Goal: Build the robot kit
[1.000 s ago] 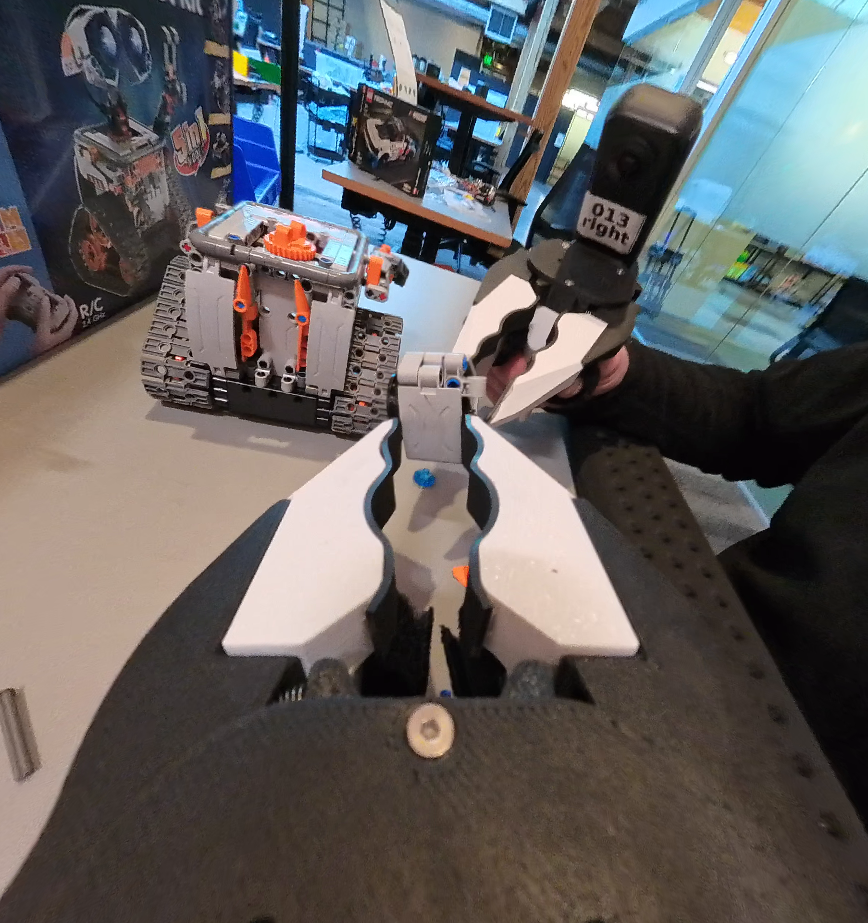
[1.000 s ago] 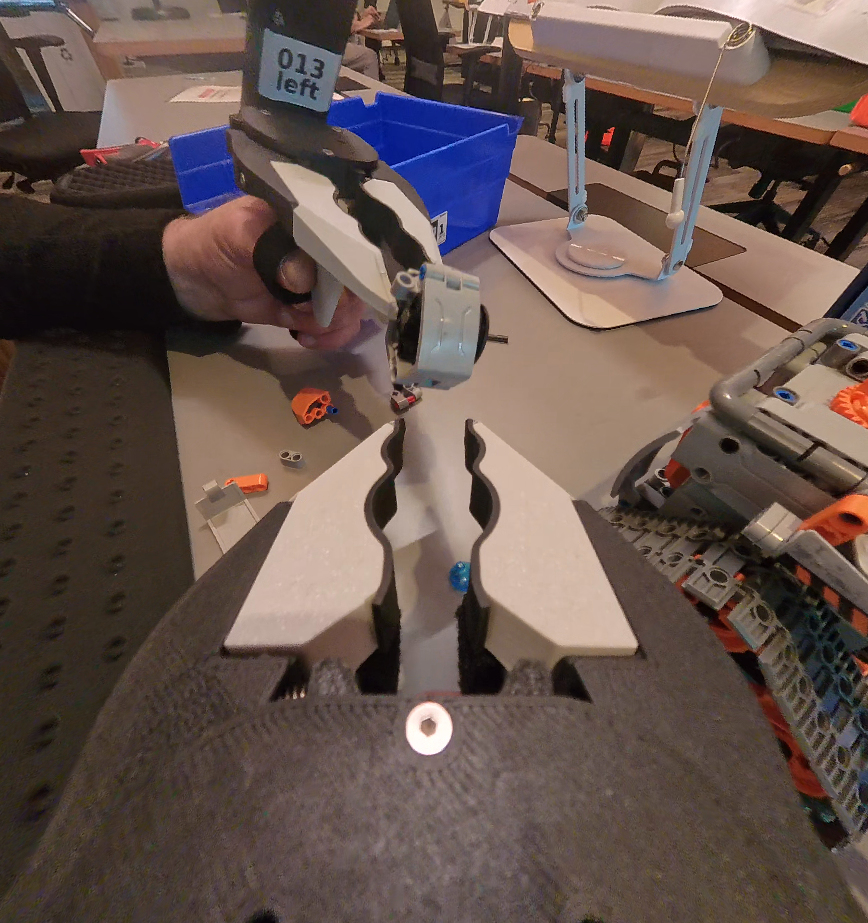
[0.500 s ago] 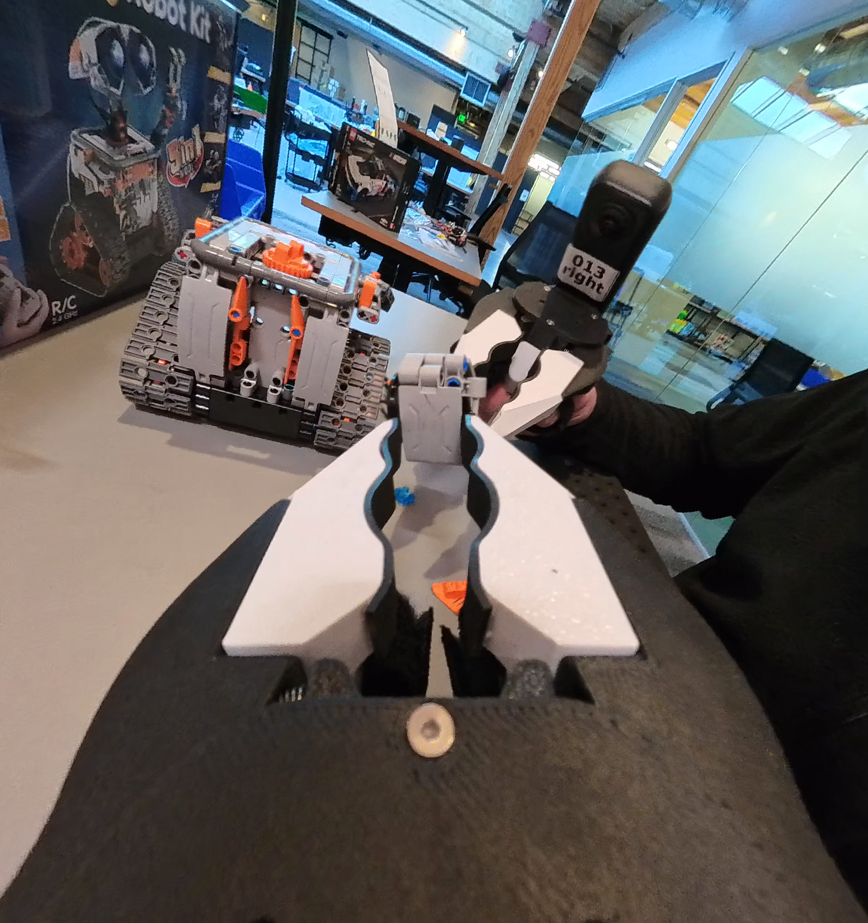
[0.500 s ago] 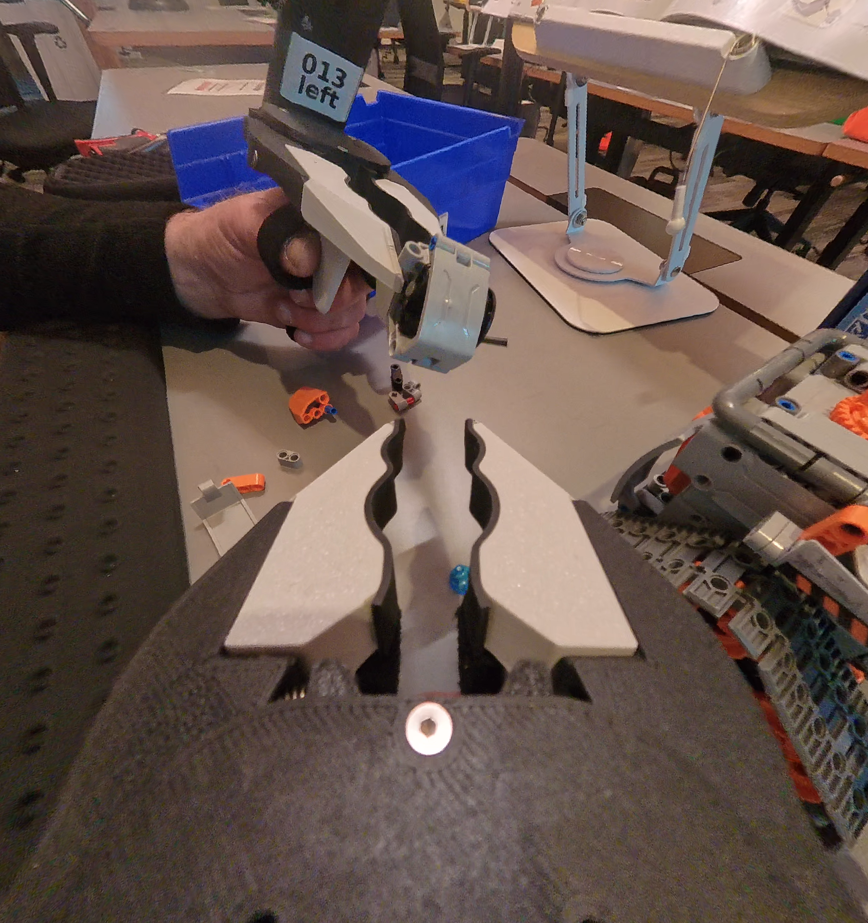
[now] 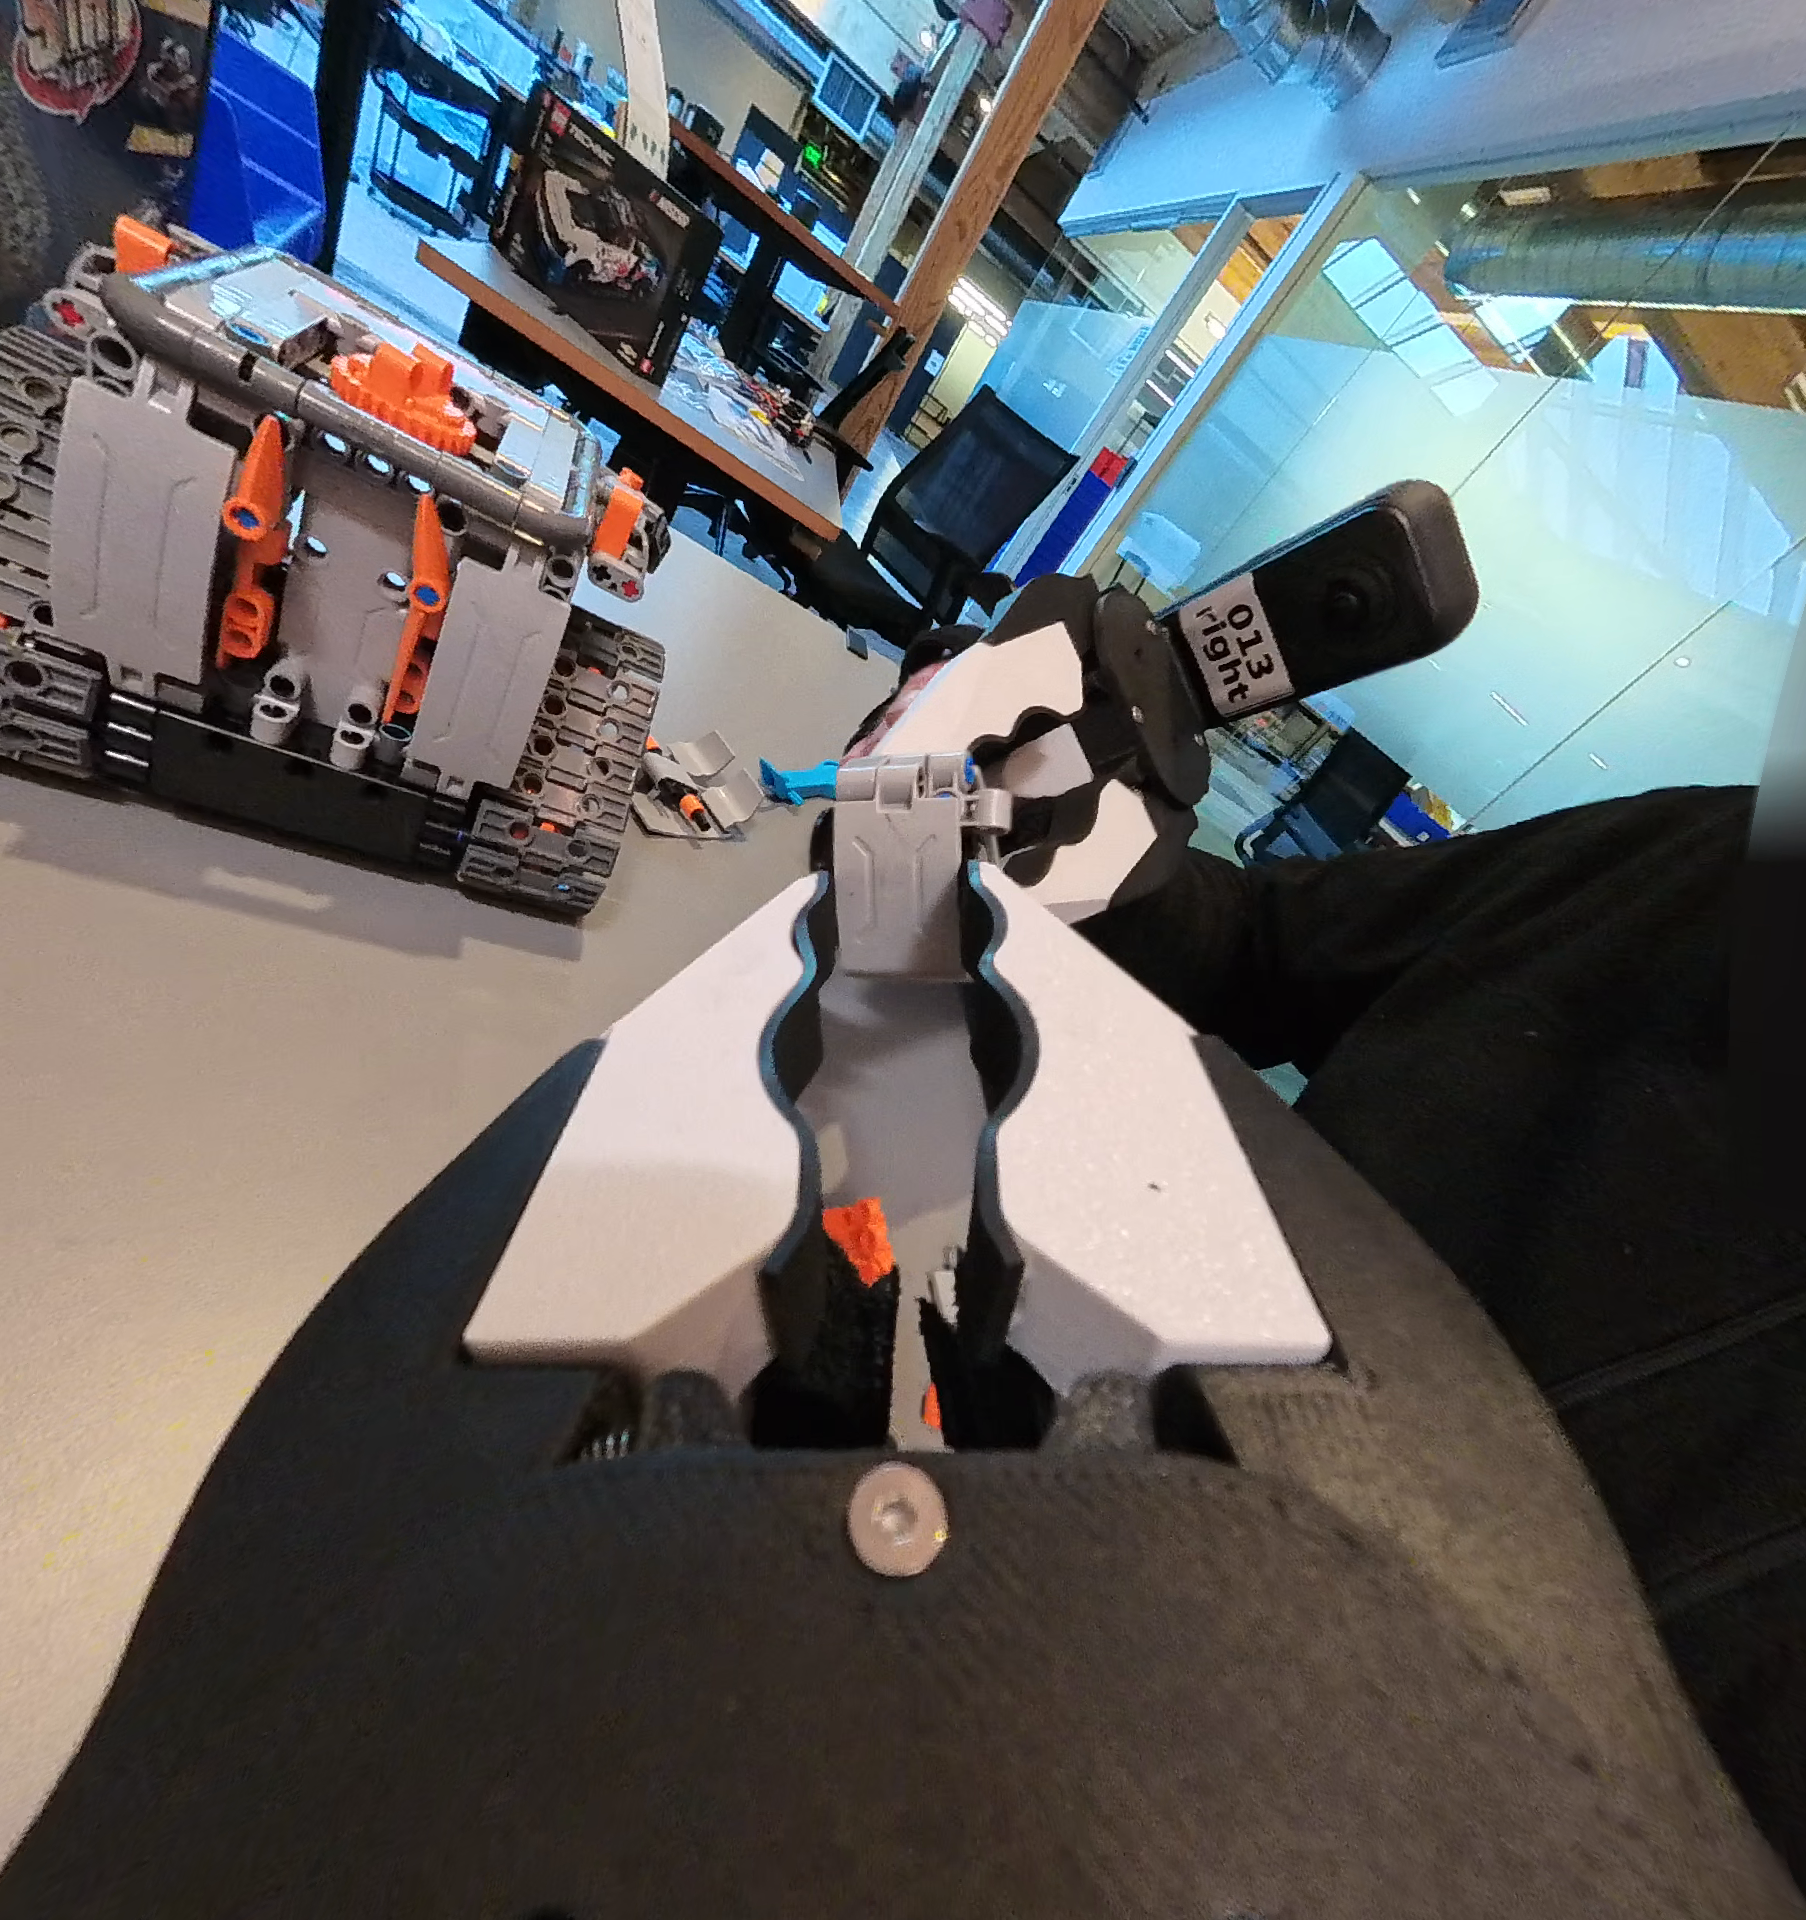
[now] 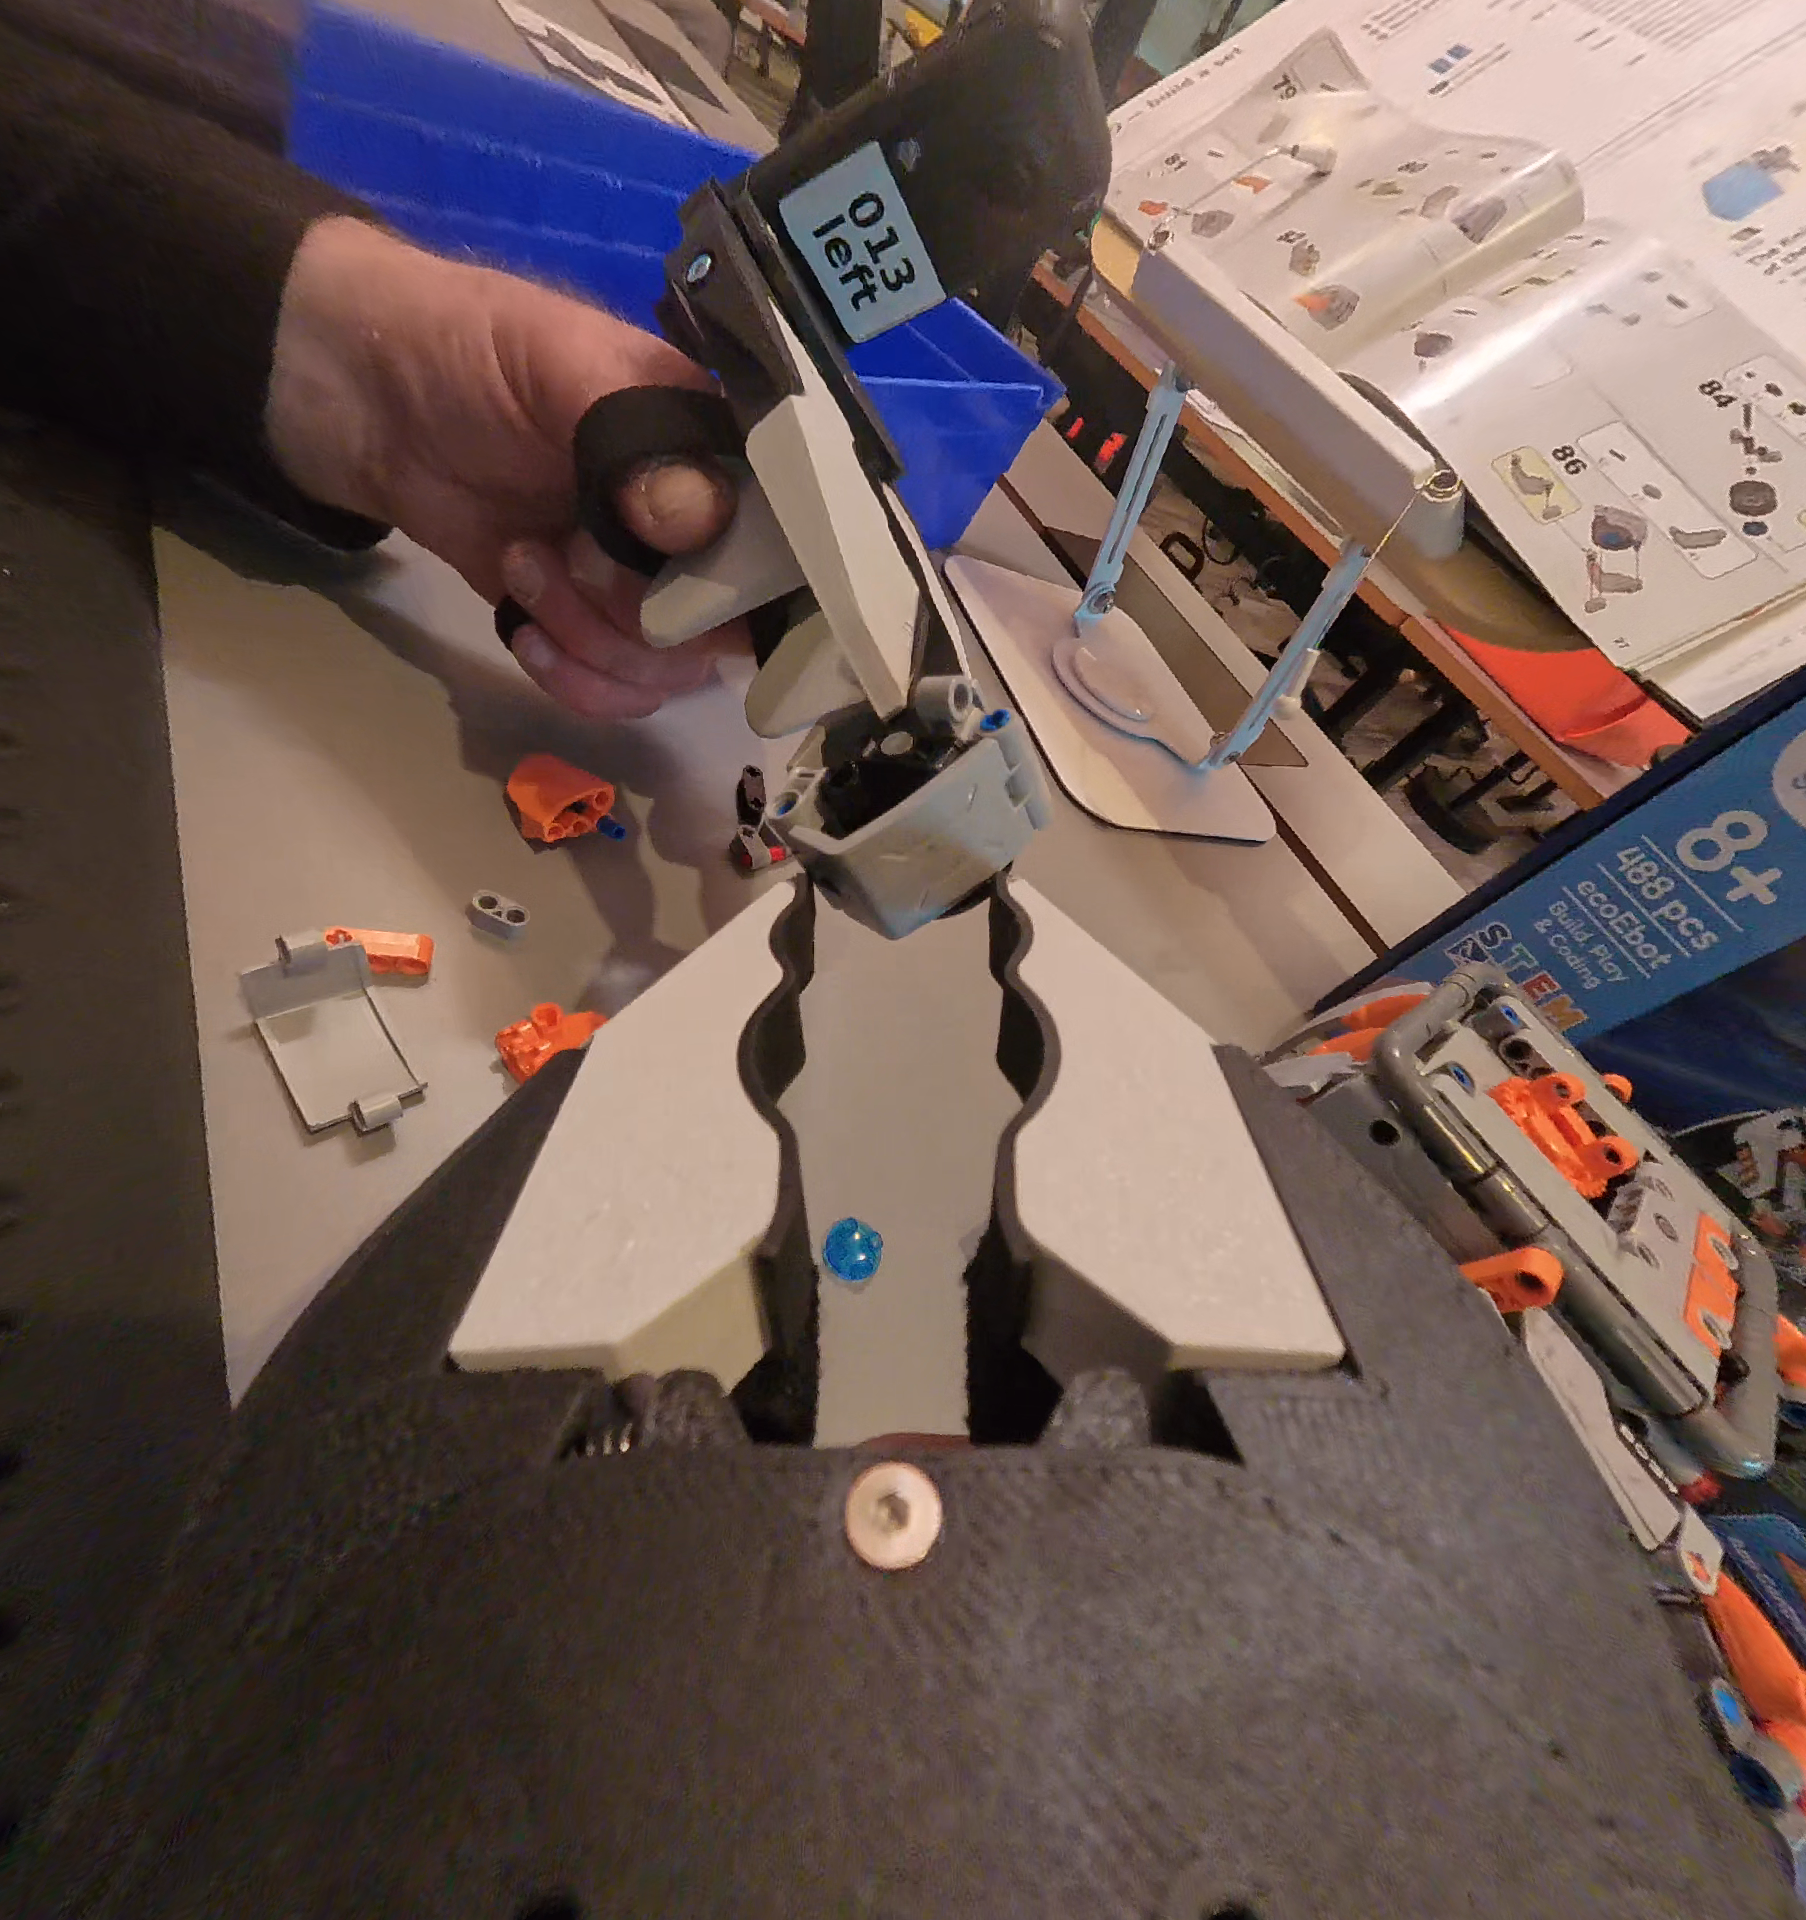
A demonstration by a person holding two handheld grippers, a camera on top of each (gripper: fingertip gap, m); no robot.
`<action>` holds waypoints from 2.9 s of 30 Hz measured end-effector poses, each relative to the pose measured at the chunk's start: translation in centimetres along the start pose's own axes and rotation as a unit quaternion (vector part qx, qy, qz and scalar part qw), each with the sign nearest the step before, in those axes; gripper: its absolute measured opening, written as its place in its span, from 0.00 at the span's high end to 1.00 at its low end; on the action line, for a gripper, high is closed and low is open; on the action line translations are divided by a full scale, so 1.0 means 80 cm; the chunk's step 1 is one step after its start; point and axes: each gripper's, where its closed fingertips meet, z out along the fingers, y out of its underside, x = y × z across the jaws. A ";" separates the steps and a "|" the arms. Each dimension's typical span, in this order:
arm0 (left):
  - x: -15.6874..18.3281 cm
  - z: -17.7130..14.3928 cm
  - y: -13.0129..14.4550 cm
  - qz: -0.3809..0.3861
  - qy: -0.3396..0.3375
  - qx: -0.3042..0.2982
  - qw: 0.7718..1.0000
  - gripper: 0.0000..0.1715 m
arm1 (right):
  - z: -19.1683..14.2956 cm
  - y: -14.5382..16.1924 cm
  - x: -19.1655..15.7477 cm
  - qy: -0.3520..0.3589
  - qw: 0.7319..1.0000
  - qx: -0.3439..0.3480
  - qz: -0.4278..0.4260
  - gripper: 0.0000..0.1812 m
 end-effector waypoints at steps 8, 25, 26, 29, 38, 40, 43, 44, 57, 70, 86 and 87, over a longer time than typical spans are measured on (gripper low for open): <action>-0.006 0.005 -0.001 0.001 -0.020 -0.010 1.000 0.87 | -0.001 0.004 0.002 -0.023 0.998 0.001 0.054 0.85; -0.006 0.019 -0.031 -0.038 -0.010 0.028 0.999 0.84 | -0.018 -0.009 0.020 -0.154 0.919 0.109 0.346 0.91; -0.006 0.020 -0.032 -0.041 -0.009 0.029 0.999 0.84 | -0.017 -0.008 0.018 -0.157 0.918 0.104 0.349 0.91; -0.006 0.022 -0.034 -0.054 -0.002 0.035 0.998 0.84 | -0.014 -0.007 0.015 -0.160 0.919 0.098 0.346 0.92; -0.012 0.029 -0.039 -0.080 -0.004 0.039 0.996 0.84 | -0.016 -0.004 0.020 -0.157 0.913 0.101 0.363 0.92; -0.012 0.029 -0.040 -0.079 -0.004 0.040 0.996 0.84 | -0.017 -0.004 0.022 -0.155 0.913 0.102 0.362 0.92; -0.012 0.029 -0.040 -0.074 -0.004 0.041 0.996 0.85 | -0.017 -0.003 0.022 -0.149 0.918 0.099 0.355 0.92; -0.012 0.028 -0.040 -0.070 -0.005 0.042 0.997 0.85 | -0.017 -0.003 0.023 -0.146 0.920 0.098 0.351 0.92; 0.012 0.033 -0.047 0.212 -0.094 0.009 0.973 0.86 | -0.030 -0.021 0.027 -0.160 0.915 0.139 0.344 0.82; 0.039 0.046 -0.034 0.367 -0.116 -0.025 0.922 0.86 | -0.034 -0.026 0.023 -0.101 0.962 0.125 0.219 0.88; 0.044 0.046 -0.028 0.370 -0.099 -0.042 0.923 0.86 | -0.035 -0.025 0.023 -0.031 0.990 0.092 0.100 0.89; 0.043 0.045 -0.027 0.371 -0.101 -0.044 0.922 0.86 | -0.035 -0.024 0.023 -0.027 0.991 0.090 0.096 0.89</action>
